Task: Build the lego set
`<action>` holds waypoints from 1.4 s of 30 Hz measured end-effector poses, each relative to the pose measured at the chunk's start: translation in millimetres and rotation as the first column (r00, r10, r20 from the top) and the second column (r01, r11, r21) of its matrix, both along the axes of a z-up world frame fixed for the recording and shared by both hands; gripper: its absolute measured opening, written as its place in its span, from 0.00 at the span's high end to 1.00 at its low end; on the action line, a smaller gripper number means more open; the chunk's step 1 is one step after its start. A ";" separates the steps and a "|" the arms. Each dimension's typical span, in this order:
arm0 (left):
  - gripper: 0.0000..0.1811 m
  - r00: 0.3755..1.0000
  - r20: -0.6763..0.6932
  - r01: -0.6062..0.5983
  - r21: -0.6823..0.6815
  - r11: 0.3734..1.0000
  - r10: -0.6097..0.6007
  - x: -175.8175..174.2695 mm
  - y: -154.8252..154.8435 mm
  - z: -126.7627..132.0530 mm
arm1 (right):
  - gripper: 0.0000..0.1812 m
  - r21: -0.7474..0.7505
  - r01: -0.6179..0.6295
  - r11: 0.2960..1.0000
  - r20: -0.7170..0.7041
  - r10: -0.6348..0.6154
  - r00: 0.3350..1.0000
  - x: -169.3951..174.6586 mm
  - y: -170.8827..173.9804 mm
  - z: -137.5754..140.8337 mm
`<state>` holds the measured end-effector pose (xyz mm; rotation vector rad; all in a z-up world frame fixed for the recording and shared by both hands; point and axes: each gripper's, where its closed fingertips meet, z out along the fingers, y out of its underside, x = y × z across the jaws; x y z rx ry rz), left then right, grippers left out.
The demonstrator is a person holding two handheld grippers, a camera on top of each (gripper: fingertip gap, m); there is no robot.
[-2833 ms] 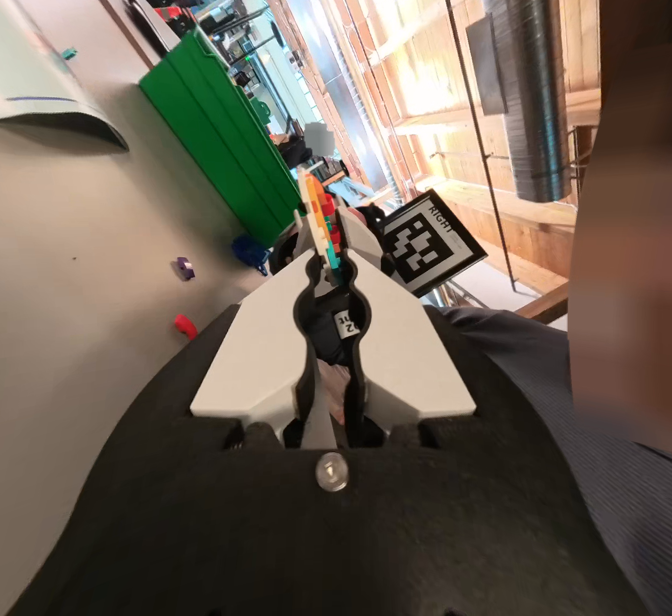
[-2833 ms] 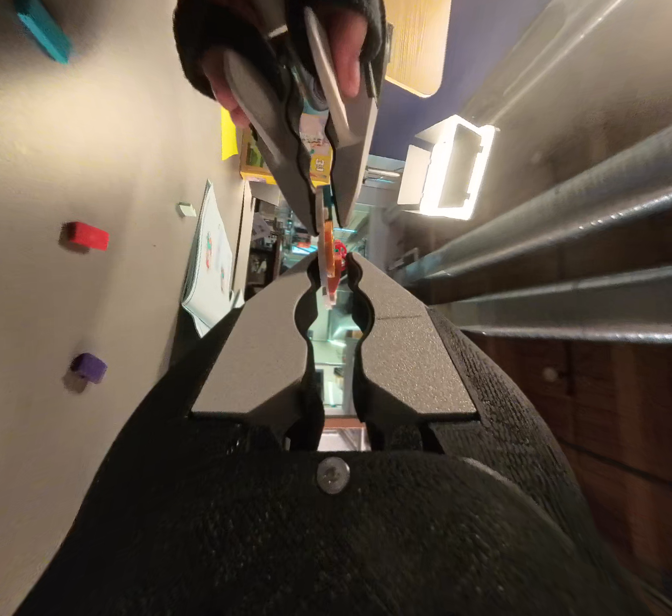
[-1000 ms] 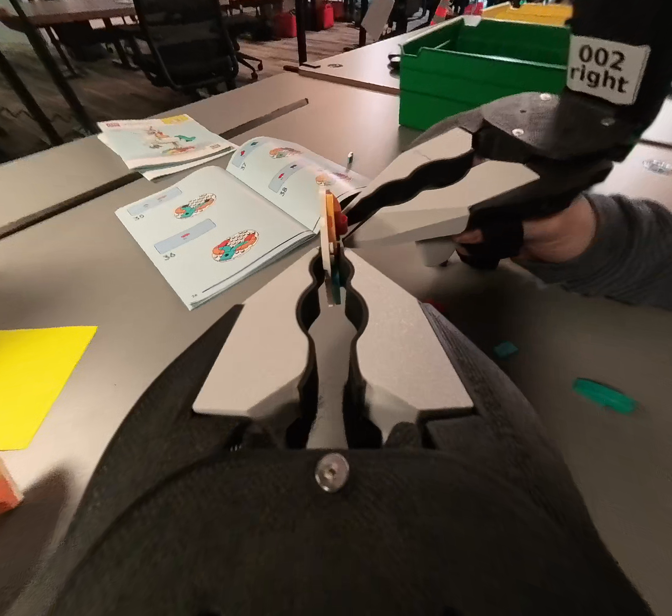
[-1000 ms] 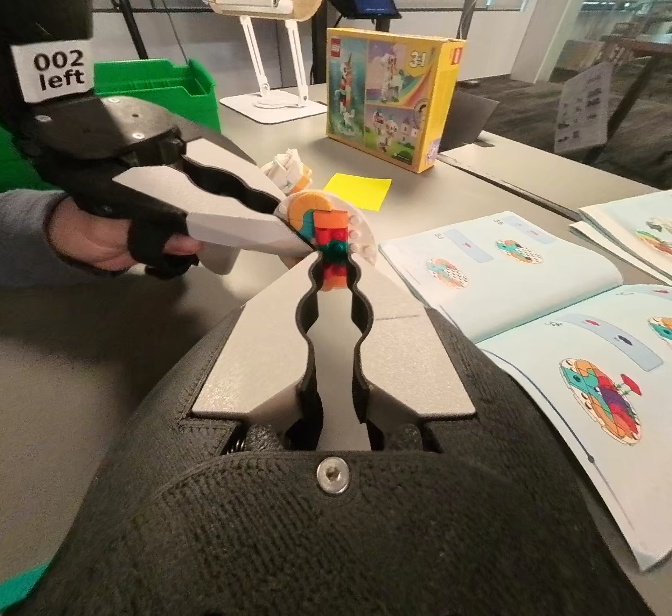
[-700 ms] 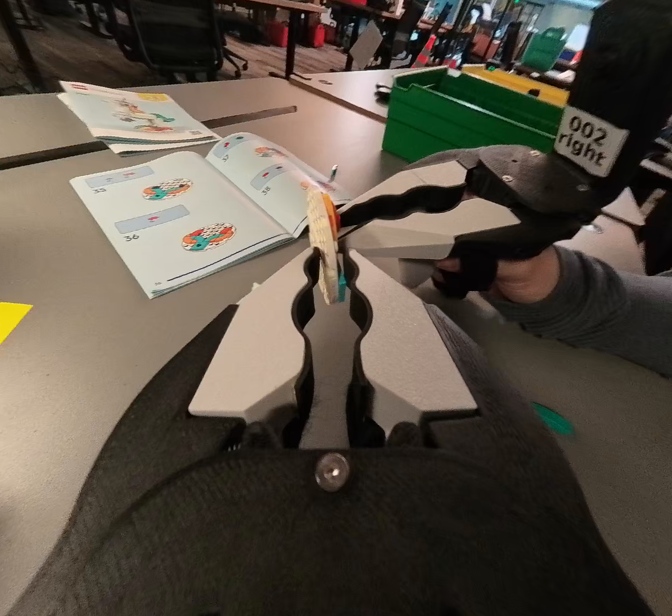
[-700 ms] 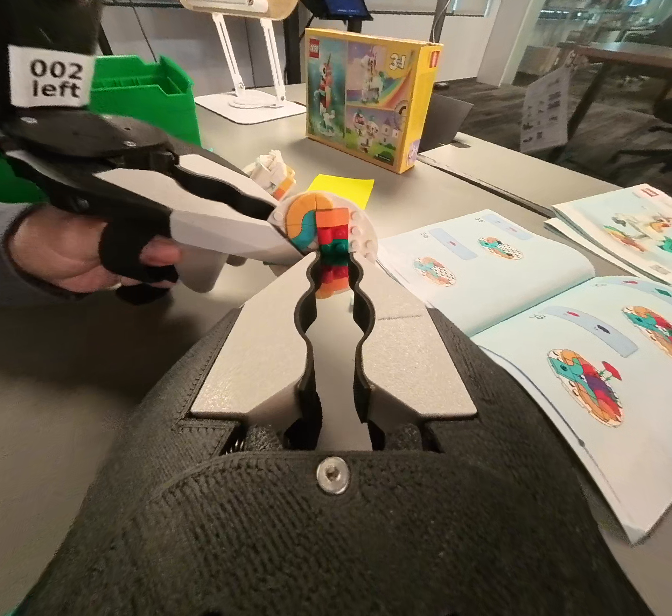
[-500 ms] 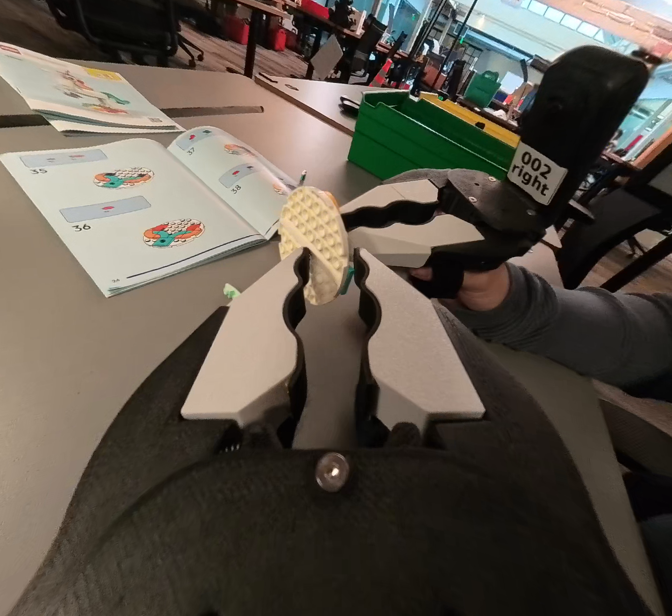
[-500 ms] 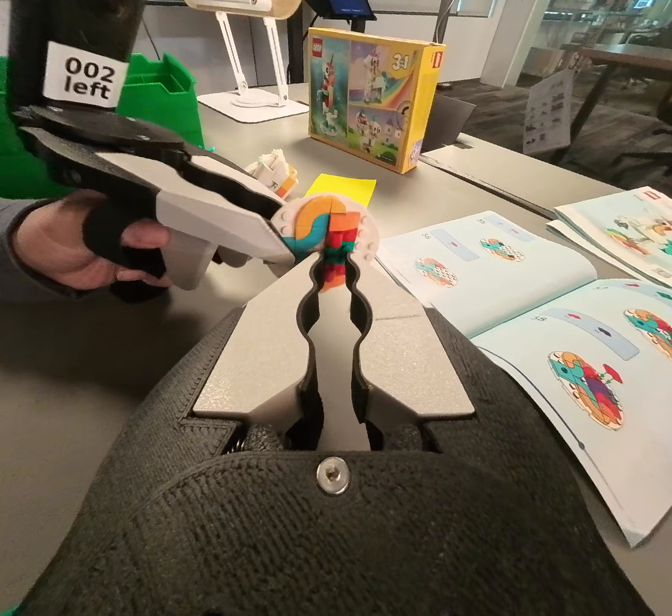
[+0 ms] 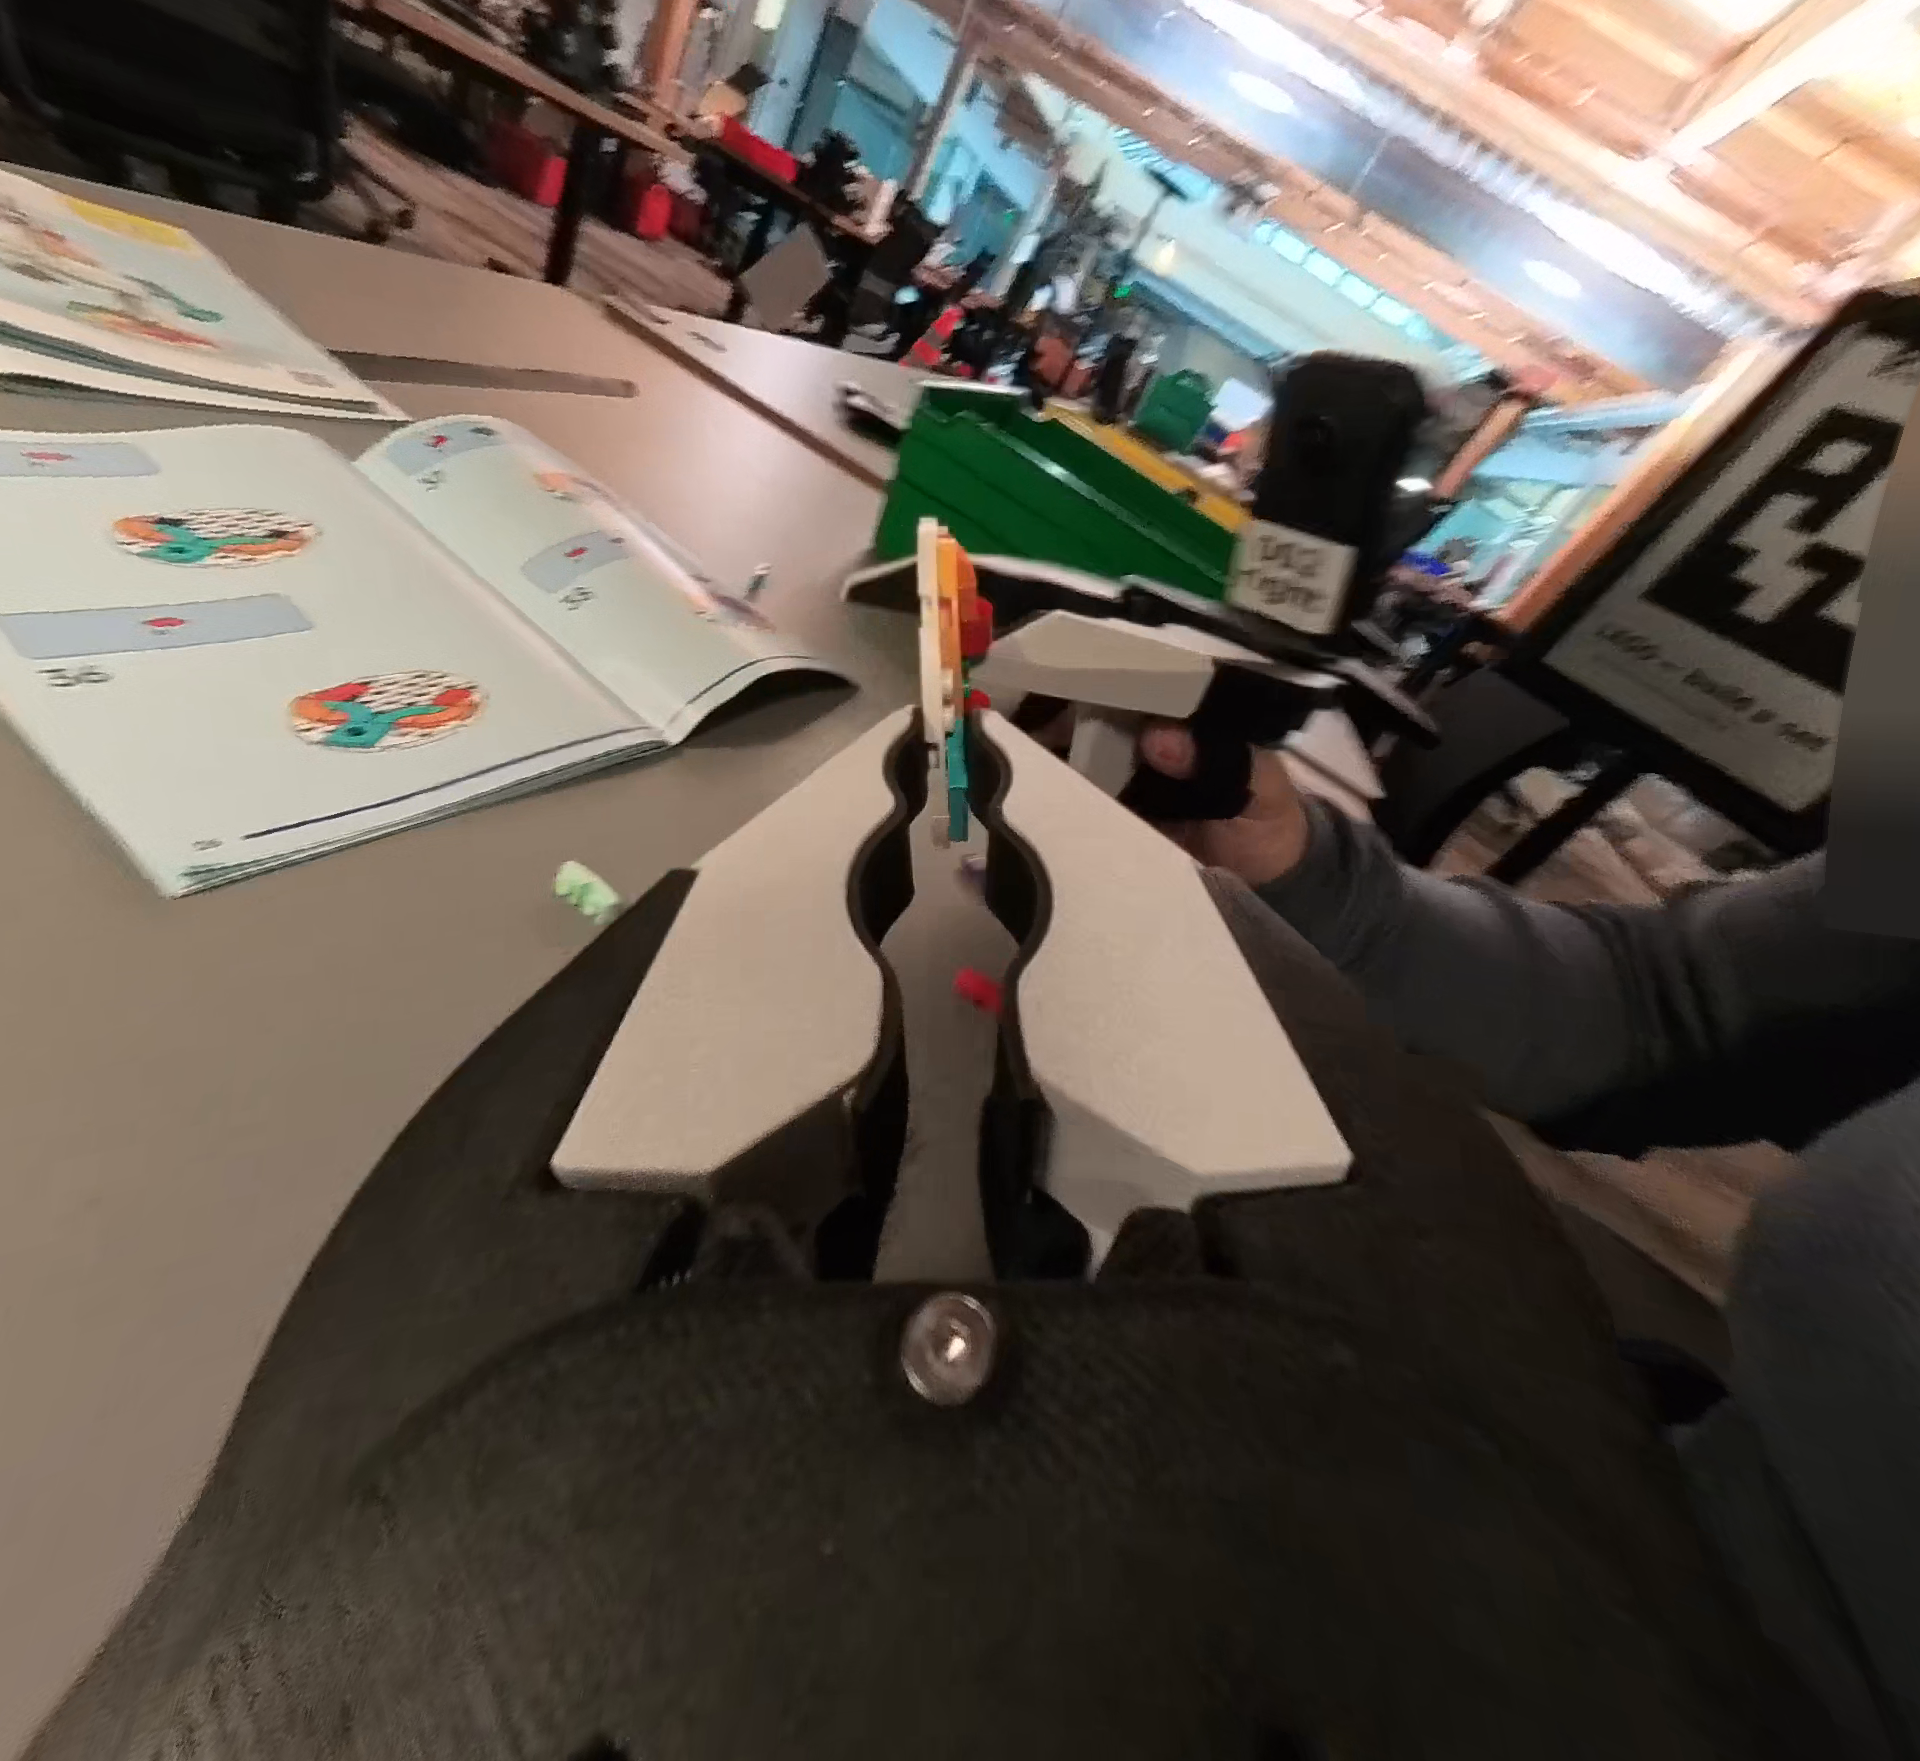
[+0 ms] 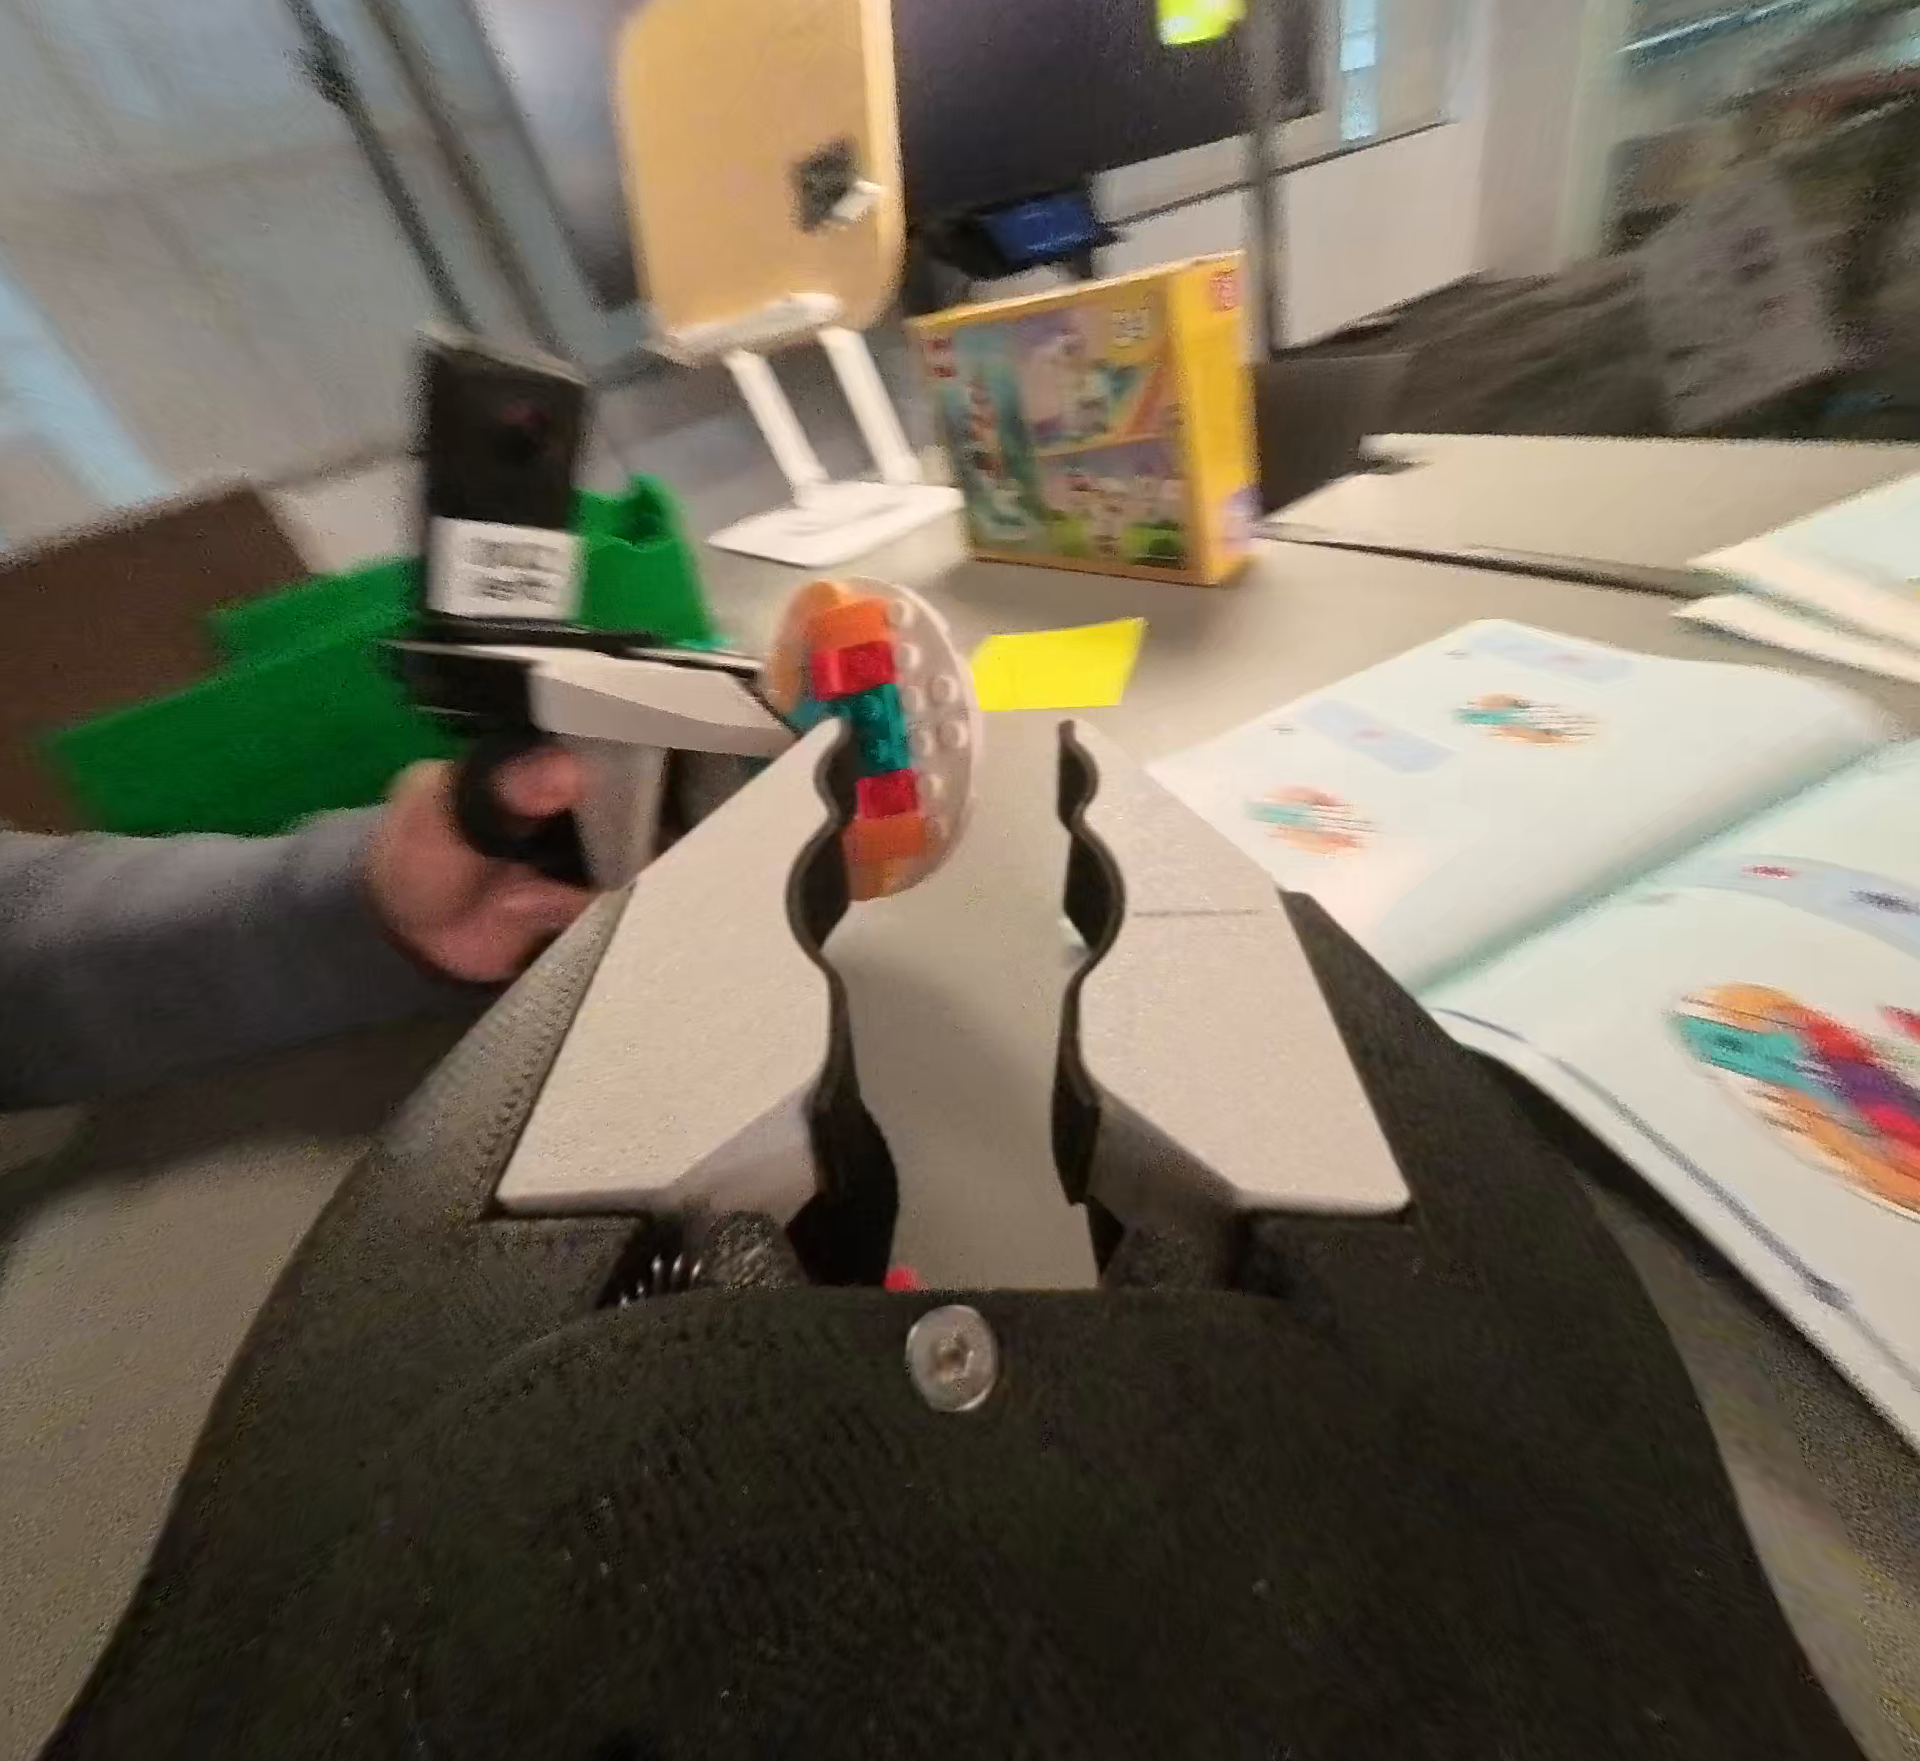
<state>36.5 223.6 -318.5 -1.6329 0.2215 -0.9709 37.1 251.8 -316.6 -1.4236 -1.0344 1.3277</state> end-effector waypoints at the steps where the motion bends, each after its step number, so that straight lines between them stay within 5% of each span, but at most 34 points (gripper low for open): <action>1: 0.97 0.997 0.054 0.053 0.010 0.999 -0.054 2.4 -3.9 4.9 | 0.85 -0.071 -0.104 0.992 -0.049 0.101 0.994 0.6 -9.4 5.2; 4: 0.97 0.959 0.210 0.189 0.037 0.981 -0.193 7.3 -14.6 18.3 | 0.95 -0.222 -0.359 0.907 -0.212 0.315 0.925 9.7 -29.1 23.9; 7: 0.97 0.948 0.211 0.233 0.057 0.971 -0.240 11.8 -19.8 19.8 | 0.97 -0.289 -0.462 0.839 -0.259 0.396 0.881 14.7 -35.9 27.4; 13: 0.84 0.958 0.137 0.237 0.106 0.966 -0.251 12.6 -25.9 24.2 | 0.97 -0.307 -0.503 0.808 -0.213 0.457 0.864 22.0 -36.6 20.8; 23: 0.97 0.935 0.152 0.326 -0.008 0.945 -0.321 26.1 -31.0 16.4 | 0.98 -0.392 -0.632 0.668 -0.253 0.582 0.773 34.7 -46.6 16.4; 25: 0.97 0.959 0.076 0.278 -0.070 0.958 -0.273 26.4 -25.4 7.3 | 0.98 -0.403 -0.596 0.694 -0.238 0.550 0.801 32.6 -38.6 11.2; 27: 0.97 0.985 -0.013 0.169 -0.115 0.979 -0.172 20.6 -15.5 -1.7 | 0.91 -0.358 -0.470 0.807 -0.201 0.426 0.882 24.8 -20.1 8.5; 30: 0.97 0.995 -0.093 0.025 -0.189 0.982 -0.043 8.2 -3.3 -20.9 | 0.85 -0.073 -0.185 0.980 -0.057 0.181 0.982 17.9 2.3 5.2; 34: 0.97 0.998 -0.061 -0.033 -0.263 0.964 0.017 1.2 3.5 -35.6 | 0.90 0.277 -0.126 0.952 0.225 0.064 0.972 2.7 -13.4 -23.0; 42: 0.97 0.997 -0.043 -0.079 -0.328 0.941 0.068 -7.3 8.0 -47.8 | 0.92 0.438 -0.078 0.895 0.396 -0.114 0.911 -8.0 -9.6 -50.4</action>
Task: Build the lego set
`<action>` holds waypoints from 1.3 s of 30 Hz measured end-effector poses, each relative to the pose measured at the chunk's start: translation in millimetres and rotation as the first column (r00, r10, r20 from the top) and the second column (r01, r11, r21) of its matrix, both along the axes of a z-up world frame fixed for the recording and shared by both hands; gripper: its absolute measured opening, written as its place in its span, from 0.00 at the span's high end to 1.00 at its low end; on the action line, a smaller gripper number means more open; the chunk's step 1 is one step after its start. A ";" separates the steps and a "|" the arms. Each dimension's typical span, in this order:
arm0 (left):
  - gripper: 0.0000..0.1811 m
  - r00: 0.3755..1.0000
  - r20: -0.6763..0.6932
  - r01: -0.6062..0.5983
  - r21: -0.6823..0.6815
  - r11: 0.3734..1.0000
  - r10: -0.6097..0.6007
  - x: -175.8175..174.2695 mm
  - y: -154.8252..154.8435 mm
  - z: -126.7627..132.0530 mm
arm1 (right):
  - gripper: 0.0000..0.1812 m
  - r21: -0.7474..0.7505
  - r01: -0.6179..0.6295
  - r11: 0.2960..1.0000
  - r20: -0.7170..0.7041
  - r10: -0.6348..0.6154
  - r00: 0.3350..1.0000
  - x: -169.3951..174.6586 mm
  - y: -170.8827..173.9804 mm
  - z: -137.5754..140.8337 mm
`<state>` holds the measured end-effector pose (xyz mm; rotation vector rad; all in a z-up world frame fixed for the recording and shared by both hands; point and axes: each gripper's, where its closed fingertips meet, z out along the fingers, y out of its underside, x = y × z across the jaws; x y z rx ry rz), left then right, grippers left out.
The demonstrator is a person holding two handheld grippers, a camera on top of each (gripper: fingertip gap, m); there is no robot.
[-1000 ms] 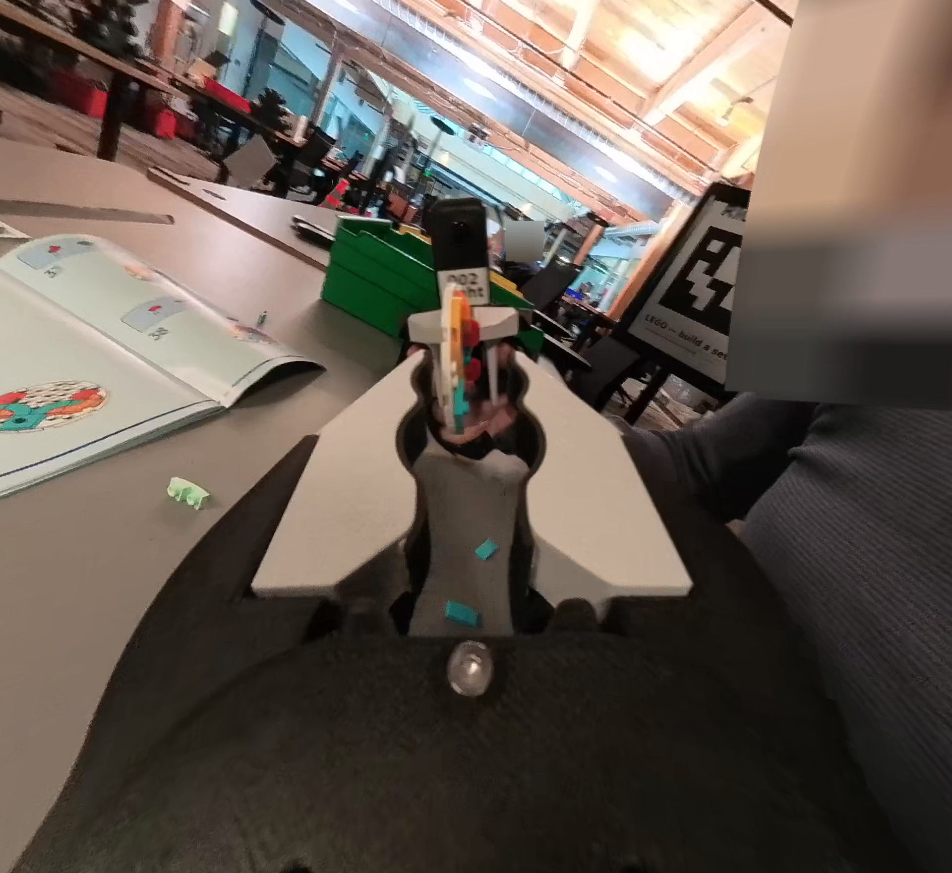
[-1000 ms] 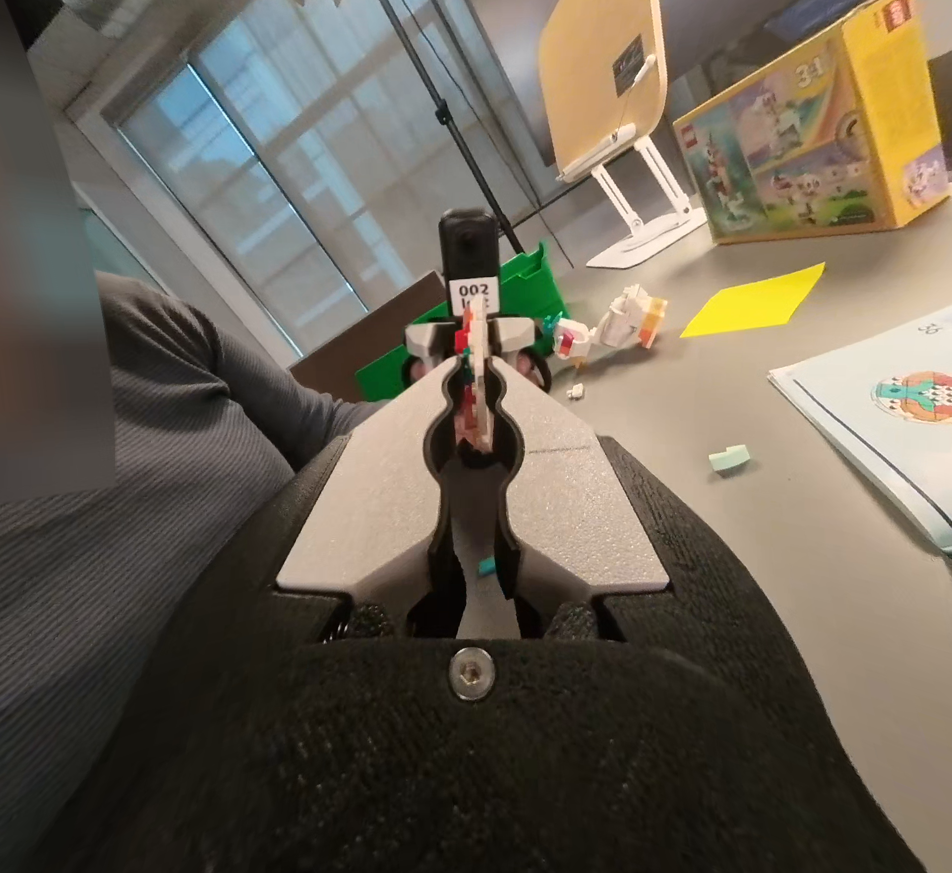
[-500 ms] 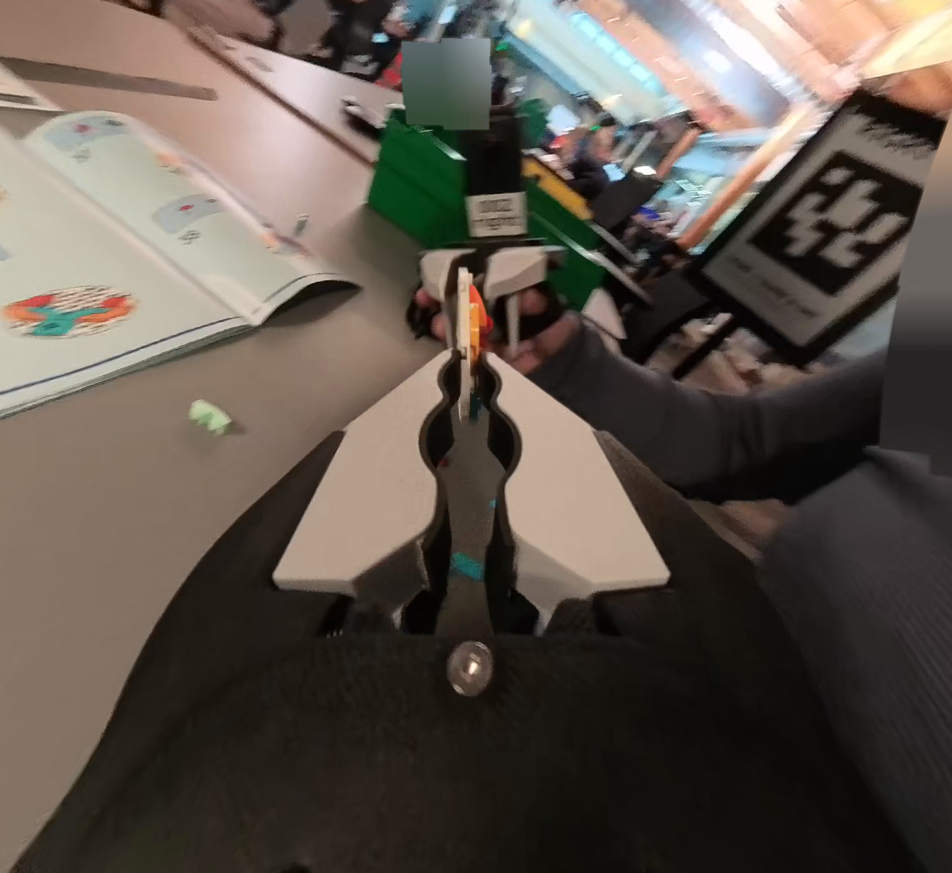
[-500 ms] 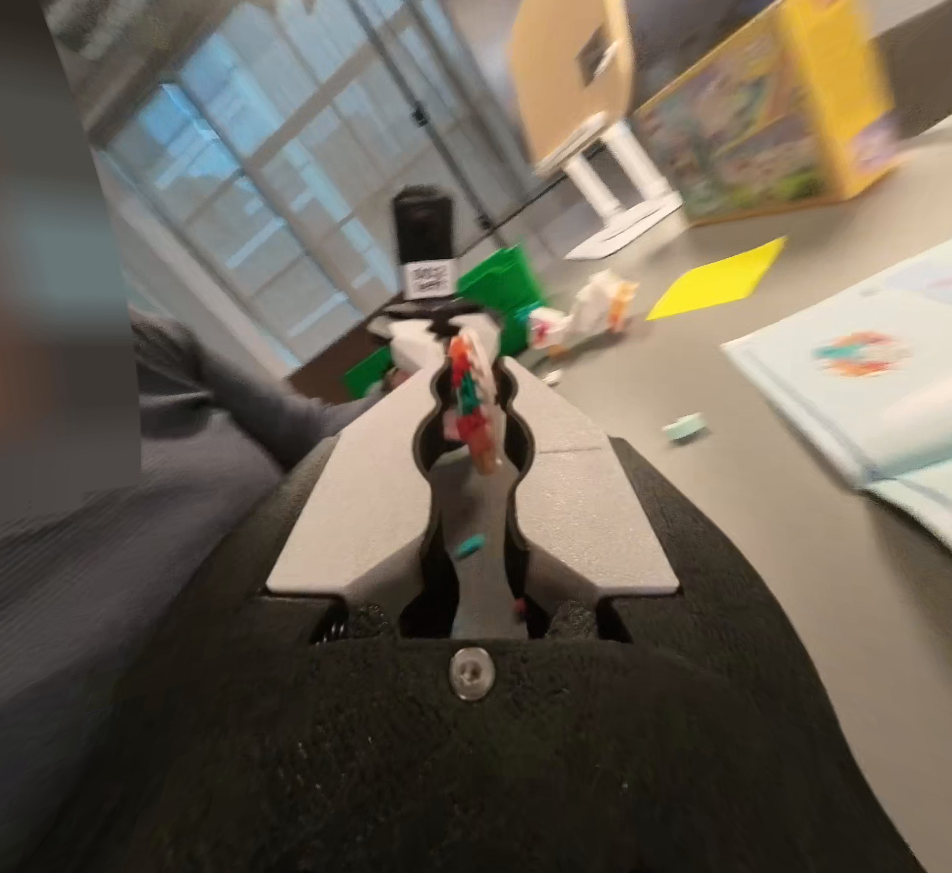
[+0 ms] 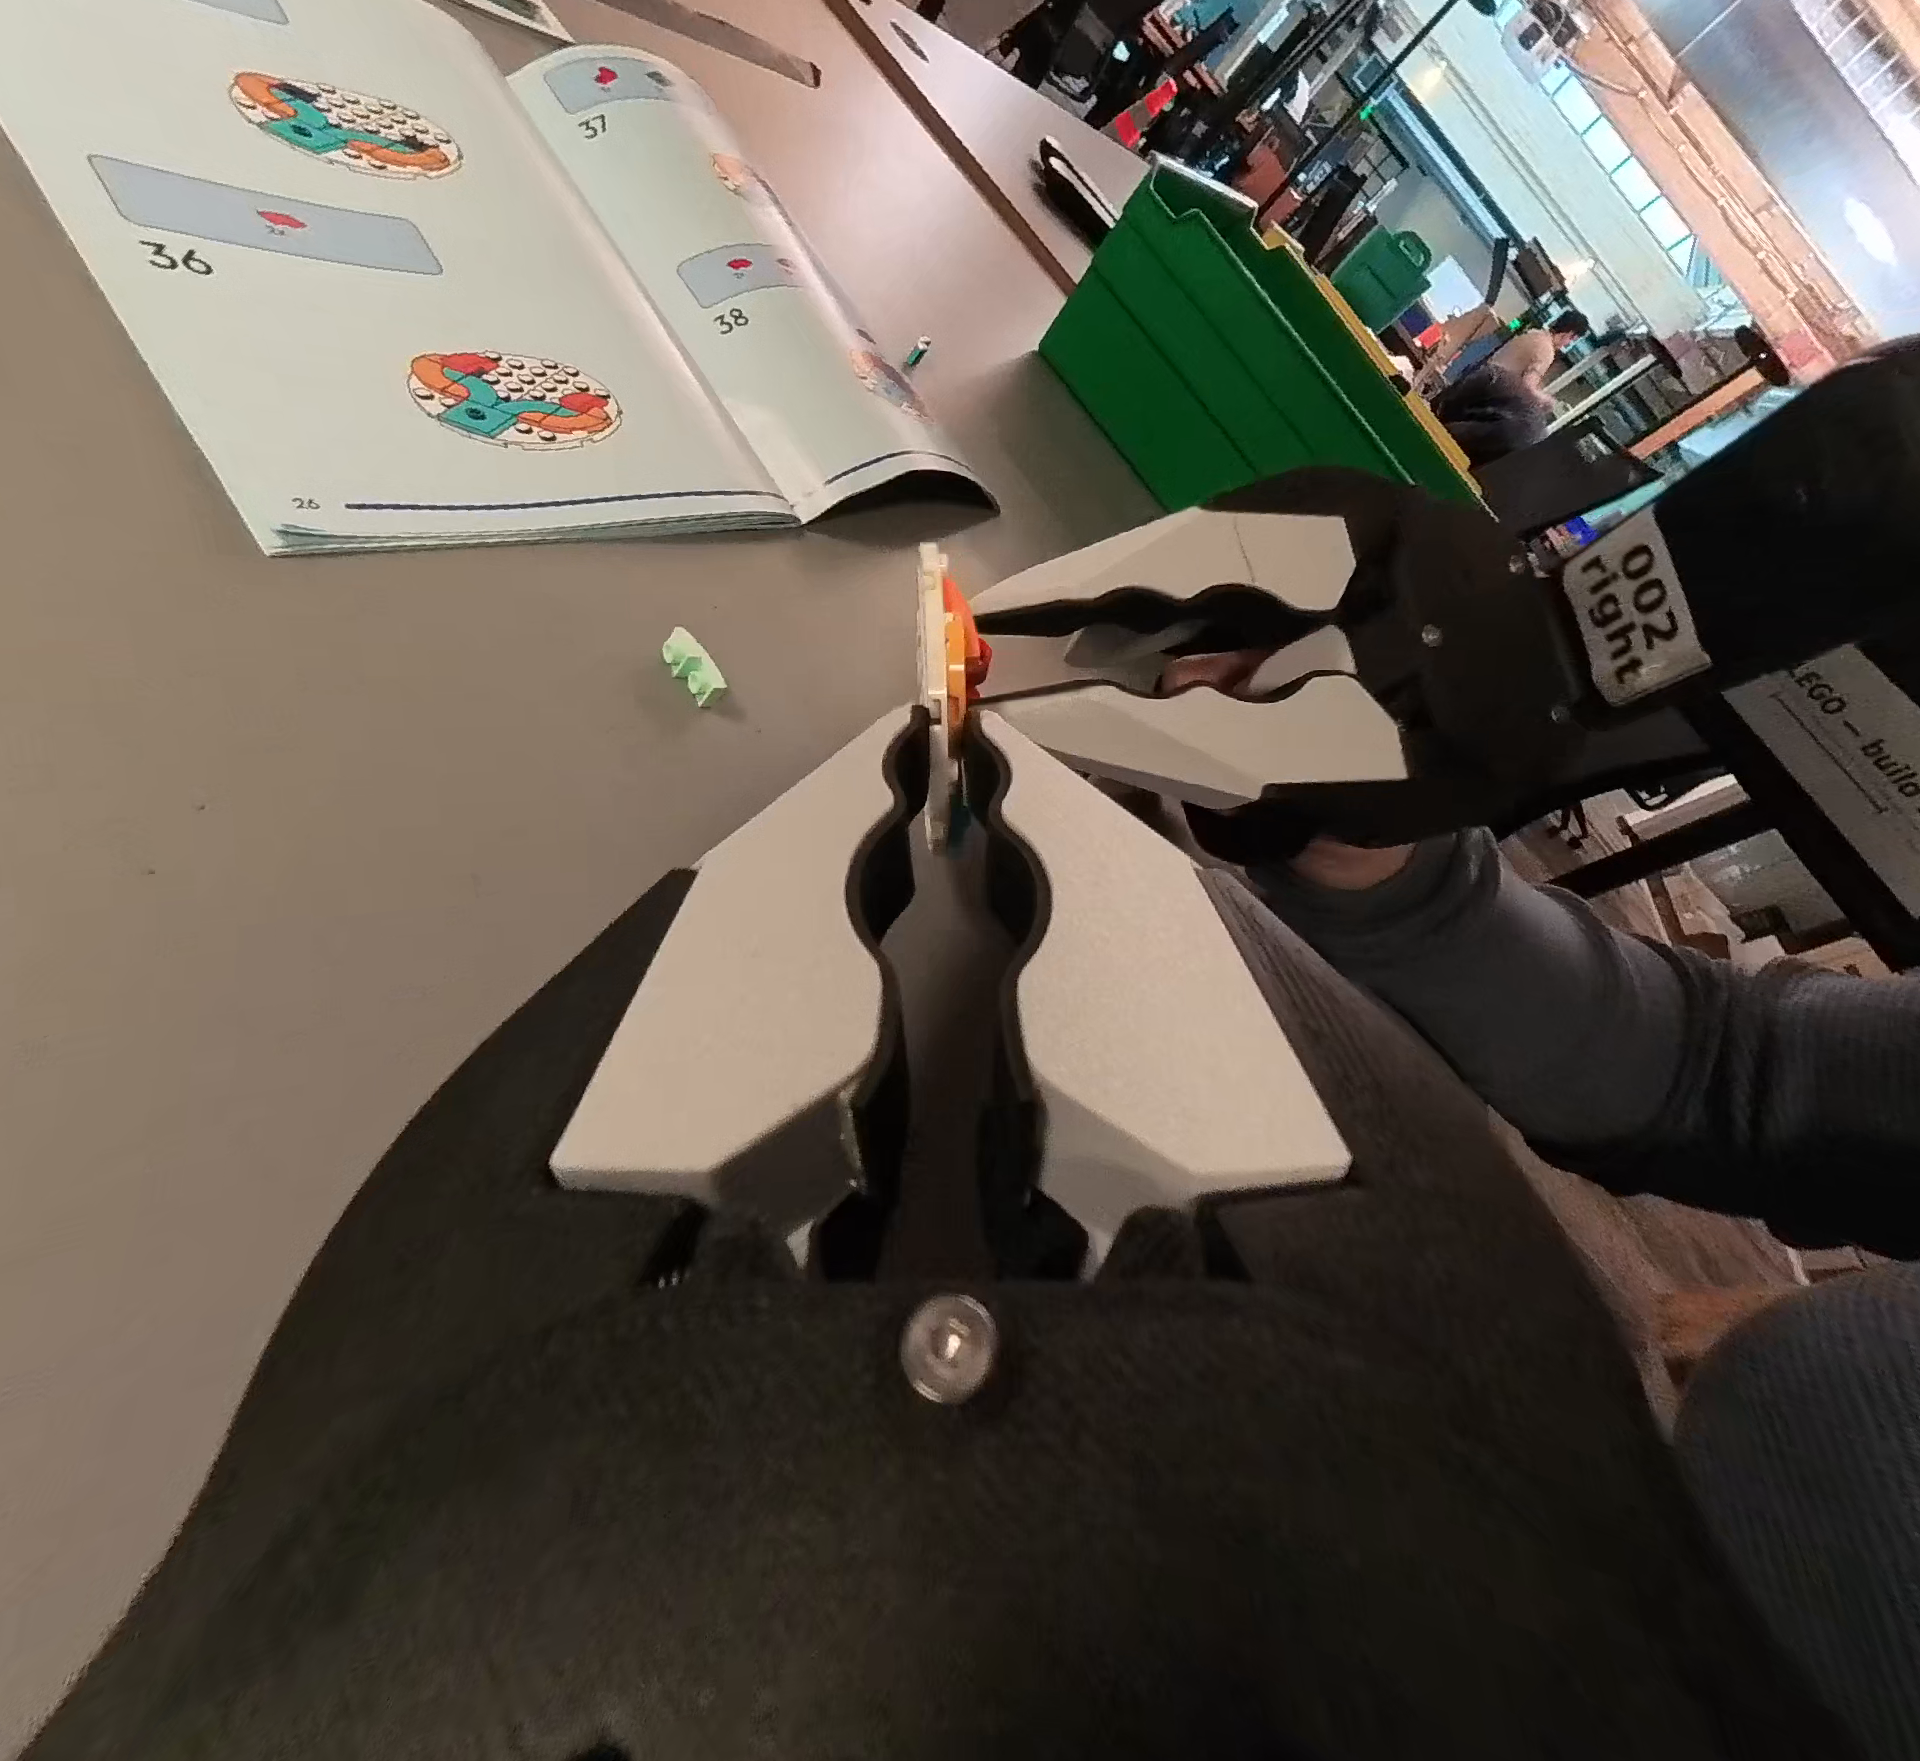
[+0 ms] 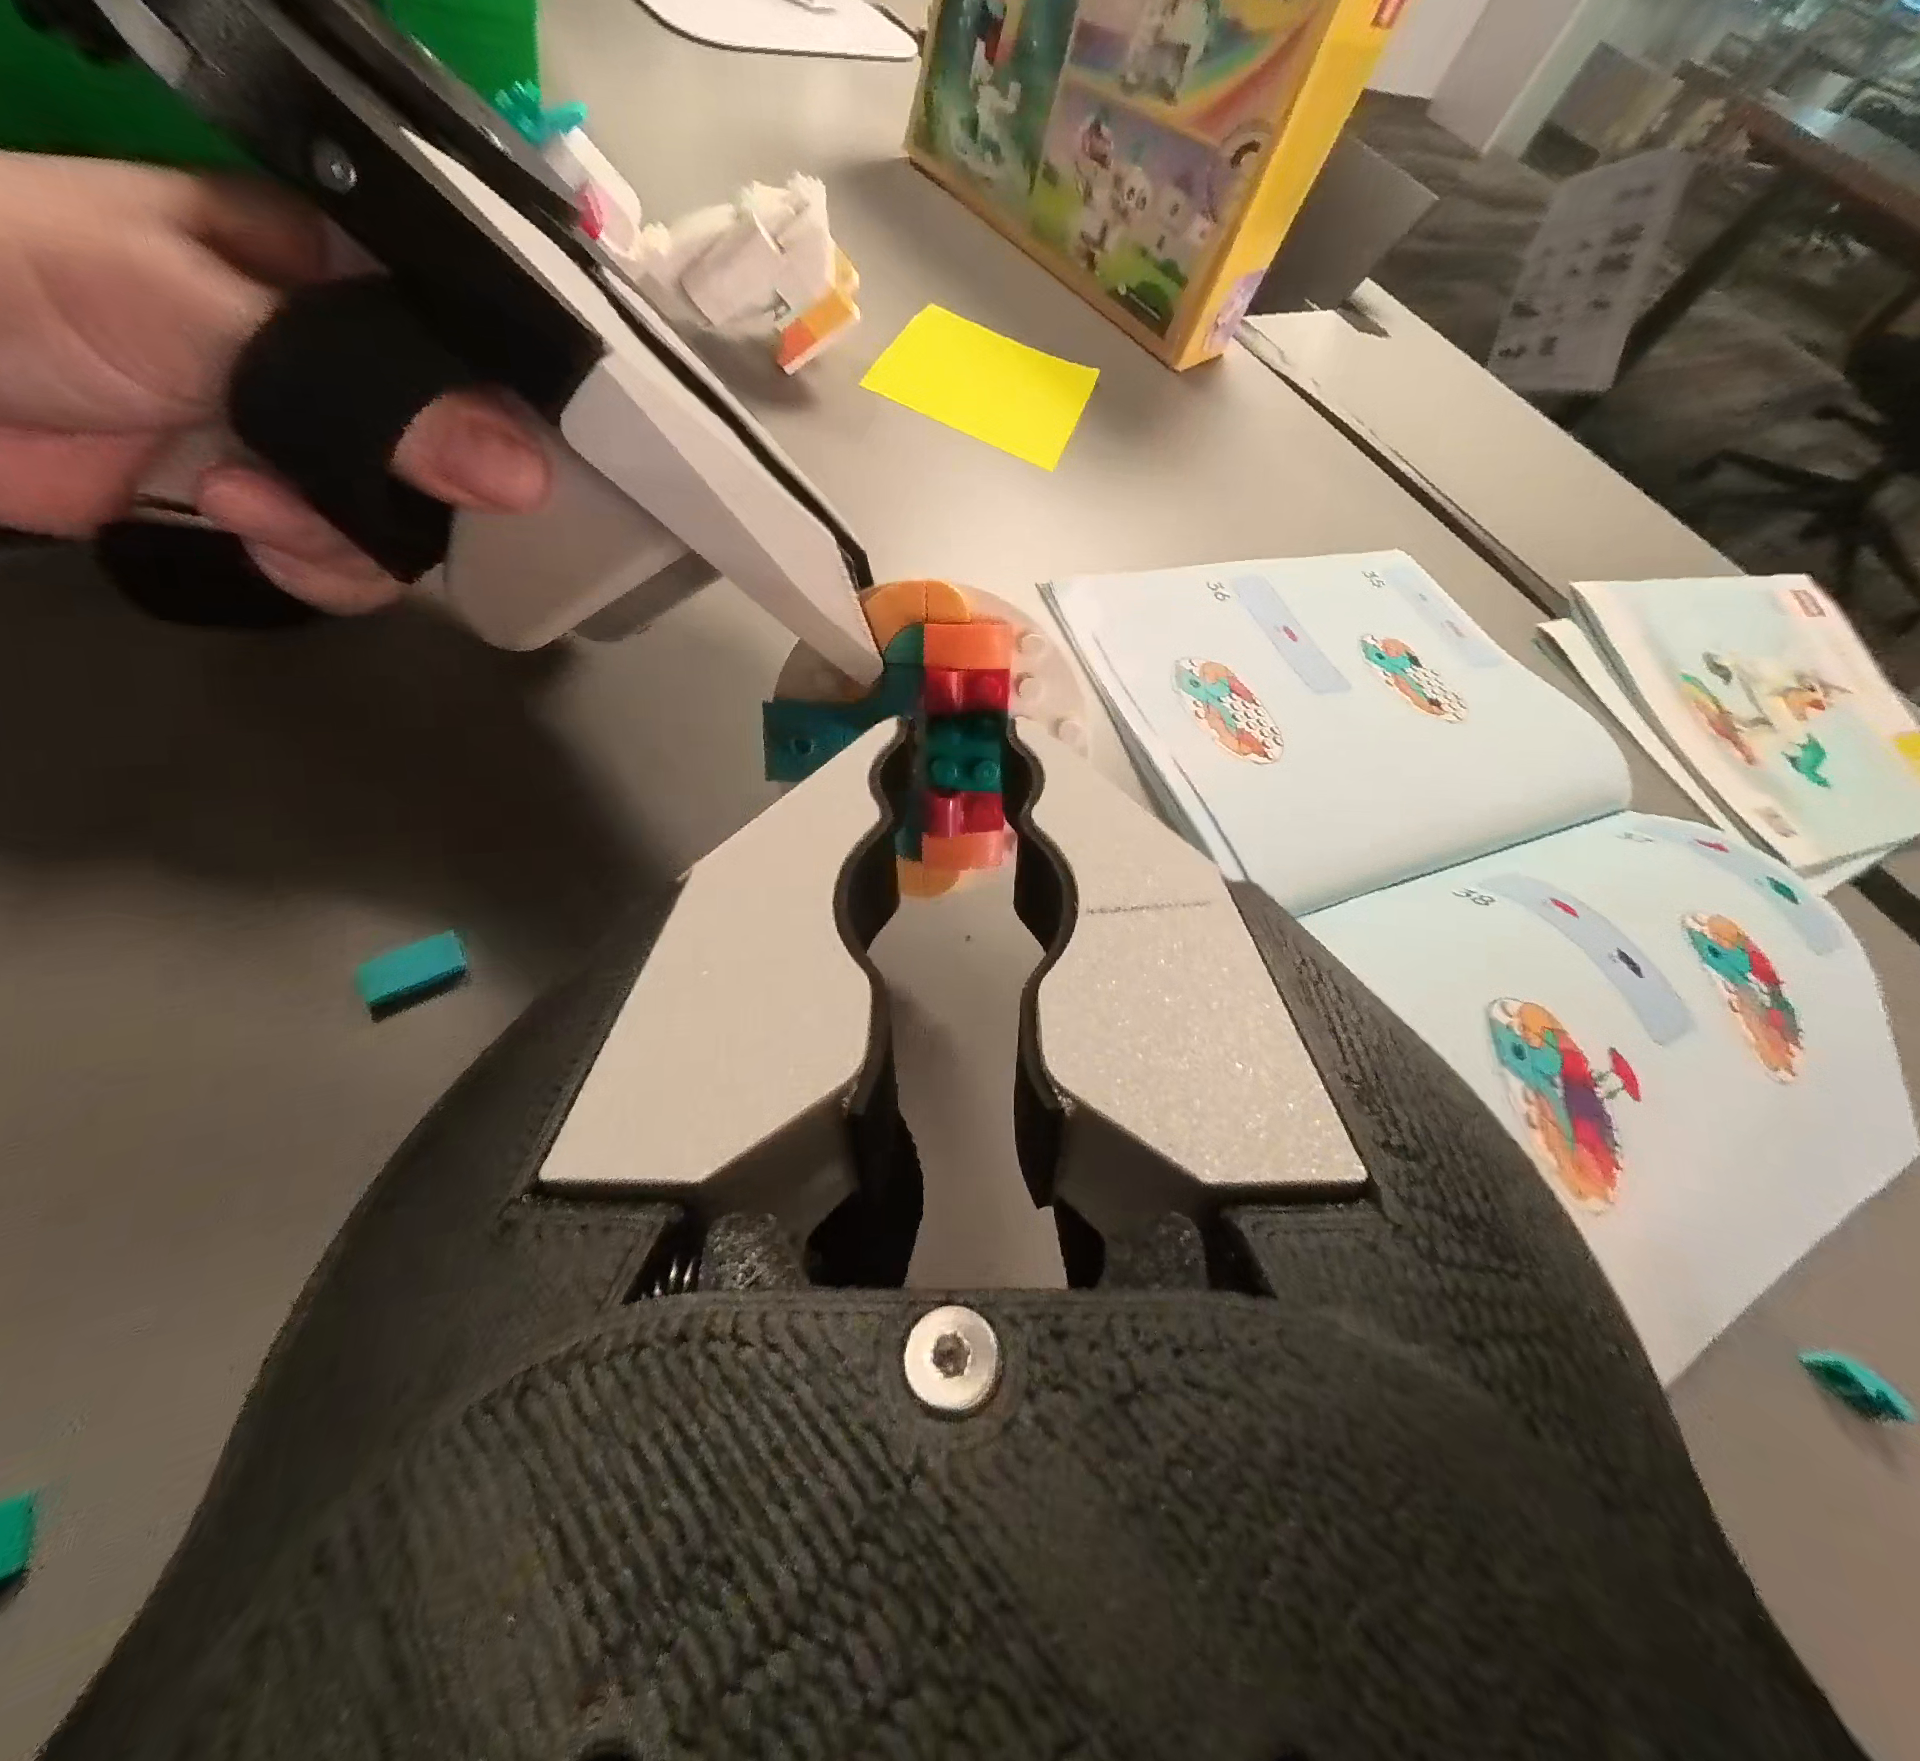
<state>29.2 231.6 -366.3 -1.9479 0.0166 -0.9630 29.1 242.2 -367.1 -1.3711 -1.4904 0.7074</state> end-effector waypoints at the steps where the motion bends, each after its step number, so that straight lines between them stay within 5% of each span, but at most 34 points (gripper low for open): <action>1: 0.97 1.000 0.003 0.000 -0.003 1.000 0.000 -0.3 0.0 -0.4 | 0.92 -0.015 0.002 1.000 0.002 -0.002 1.000 -0.1 0.1 -0.9; 27: 0.97 1.000 -0.023 0.009 -0.059 0.998 -0.010 1.7 -1.1 -10.8 | 0.94 -0.221 0.051 0.974 0.071 -0.036 0.997 -0.1 1.5 -15.5; 31: 0.83 0.990 -0.065 0.120 -0.107 0.987 -0.127 18.6 -9.1 -20.5 | 1.00 -0.227 0.036 0.973 0.076 -0.019 0.997 -0.8 -1.0 -16.2; 35: 0.96 0.981 -0.122 0.133 -0.140 0.981 -0.150 23.6 -10.6 -28.4 | 1.00 -0.228 0.026 0.973 0.088 -0.006 0.996 -1.3 -2.9 -18.1; 39: 0.97 0.987 -0.073 0.130 -0.145 0.981 -0.142 20.2 -10.4 -25.9 | 0.95 -0.231 0.047 0.972 0.072 -0.031 0.997 8.8 10.5 -14.7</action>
